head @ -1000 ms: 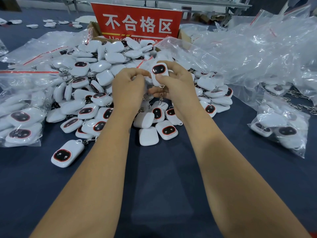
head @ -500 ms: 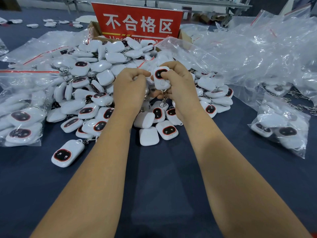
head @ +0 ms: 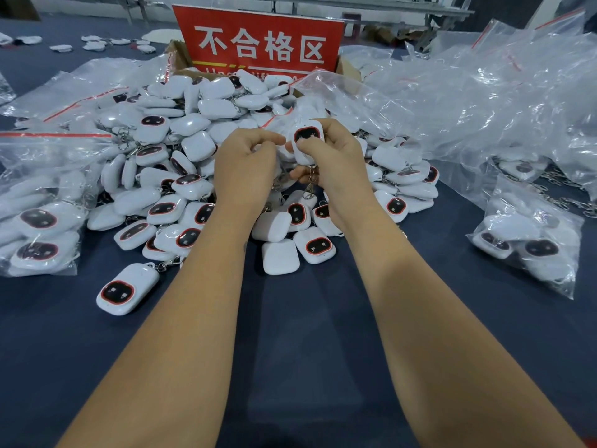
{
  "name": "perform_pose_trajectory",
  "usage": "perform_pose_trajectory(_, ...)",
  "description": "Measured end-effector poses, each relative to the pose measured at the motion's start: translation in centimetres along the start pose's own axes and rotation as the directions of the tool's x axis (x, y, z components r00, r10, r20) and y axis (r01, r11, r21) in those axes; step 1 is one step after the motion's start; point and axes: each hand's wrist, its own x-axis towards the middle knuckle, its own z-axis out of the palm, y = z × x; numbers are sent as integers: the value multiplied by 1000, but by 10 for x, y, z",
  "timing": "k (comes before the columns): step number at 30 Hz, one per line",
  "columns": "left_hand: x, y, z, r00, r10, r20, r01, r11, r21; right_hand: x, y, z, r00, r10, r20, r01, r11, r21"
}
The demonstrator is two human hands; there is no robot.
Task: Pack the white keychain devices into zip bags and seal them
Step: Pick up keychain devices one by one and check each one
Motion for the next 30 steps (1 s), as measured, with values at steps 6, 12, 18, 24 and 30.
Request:
perform_pose_trajectory(6,-5,3,-1,996,72,47,-71,997,-25,0,-1,-1,998,4,-69,-3,1000,12)
perform_pose_trajectory(12,-6,1,-2,987,126,101,-128,992,8,-1,0,-2,998,-6,-67,4,1000,-28)
perform_pose_trajectory(18,-6,2,-3,988,116,97,-116,993,-4,-1,1,-3,999,-39,-22,38,998,-41)
perform_pose_trajectory(24,-6,0,-1,991,115,66,-116,993,20,0,2,-3,1000,-21,2,21,997,-80)
perform_pose_trajectory(30,-7,1,-1,992,106,73,-107,994,5,-2,0,-2,1000,-19,1,19,995,-98)
